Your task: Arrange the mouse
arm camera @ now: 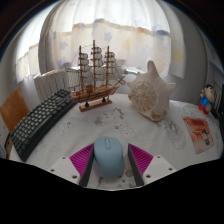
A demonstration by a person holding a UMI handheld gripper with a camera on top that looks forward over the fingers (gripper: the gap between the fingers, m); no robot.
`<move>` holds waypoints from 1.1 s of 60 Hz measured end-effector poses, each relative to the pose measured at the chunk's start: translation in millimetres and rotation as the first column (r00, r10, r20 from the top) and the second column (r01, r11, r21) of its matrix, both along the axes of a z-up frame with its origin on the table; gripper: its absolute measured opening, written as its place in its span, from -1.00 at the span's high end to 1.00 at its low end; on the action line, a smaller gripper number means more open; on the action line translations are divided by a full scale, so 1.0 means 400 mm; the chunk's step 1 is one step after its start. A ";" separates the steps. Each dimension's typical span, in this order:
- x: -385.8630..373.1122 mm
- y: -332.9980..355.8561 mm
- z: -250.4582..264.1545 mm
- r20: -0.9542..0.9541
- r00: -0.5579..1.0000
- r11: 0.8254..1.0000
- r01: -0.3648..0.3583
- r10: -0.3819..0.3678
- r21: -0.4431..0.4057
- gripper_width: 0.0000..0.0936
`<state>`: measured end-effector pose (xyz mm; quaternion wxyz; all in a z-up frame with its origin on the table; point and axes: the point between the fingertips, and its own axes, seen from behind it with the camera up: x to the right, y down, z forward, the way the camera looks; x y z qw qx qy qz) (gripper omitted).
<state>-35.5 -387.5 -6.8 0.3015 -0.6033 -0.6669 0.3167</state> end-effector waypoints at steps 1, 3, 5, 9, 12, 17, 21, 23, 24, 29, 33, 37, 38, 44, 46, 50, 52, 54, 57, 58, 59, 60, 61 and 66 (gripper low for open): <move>0.000 -0.005 -0.001 0.001 1.000 1.000 -0.008 0.008 -0.002 -0.28; 0.001 -0.011 0.000 0.005 1.000 1.000 -0.016 0.016 -0.005 -0.02; 0.000 -0.003 0.000 0.004 1.000 1.000 -0.003 0.003 0.014 0.00; -0.003 -0.006 0.002 0.010 1.000 0.999 -0.008 0.008 0.032 0.07; 0.000 -0.012 0.003 0.033 0.999 1.000 -0.010 0.010 0.008 0.09; -0.007 0.006 0.065 0.038 0.999 1.000 -0.006 0.006 -0.016 0.11; -0.025 0.041 0.161 0.013 1.000 0.999 0.000 0.001 -0.045 0.11; -0.031 0.071 0.212 0.006 1.000 0.999 0.000 0.000 -0.052 0.11; -0.037 0.089 0.240 -0.001 1.000 0.998 0.003 -0.003 -0.058 0.11; -0.071 0.225 0.368 -0.050 0.998 0.998 0.027 -0.030 -0.050 0.11; -0.103 0.360 0.424 -0.082 0.994 0.997 0.069 -0.072 -0.041 0.11; -0.130 0.509 0.440 -0.097 0.987 0.992 0.121 -0.125 -0.039 0.11; -0.132 0.552 0.435 -0.099 0.986 0.991 0.131 -0.133 -0.029 0.11; -0.159 0.759 0.359 -0.082 0.980 0.983 0.181 -0.179 0.014 0.12; -0.162 0.828 0.313 -0.065 0.979 0.980 0.195 -0.192 0.041 0.11; -0.166 0.937 0.211 -0.033 0.976 0.973 0.217 -0.215 0.075 0.11; -0.168 0.980 0.161 -0.009 0.975 0.973 0.220 -0.220 0.074 0.11; -0.169 1.015 0.115 0.009 0.975 0.973 0.219 -0.220 0.073 0.11; -0.166 1.058 0.055 0.031 0.976 0.974 0.215 -0.218 0.078 0.11; -0.164 1.071 0.037 0.041 0.975 0.974 0.213 -0.217 0.083 0.11; -0.161 1.082 0.022 0.049 0.975 0.973 0.213 -0.218 0.085 0.11; -0.159 1.086 0.010 0.054 0.974 0.973 0.218 -0.222 0.081 0.10; -0.157 1.093 -0.002 0.059 0.973 0.973 0.219 -0.224 0.075 0.10; -0.152 1.105 -0.022 0.066 0.974 0.975 0.216 -0.219 0.045 -0.01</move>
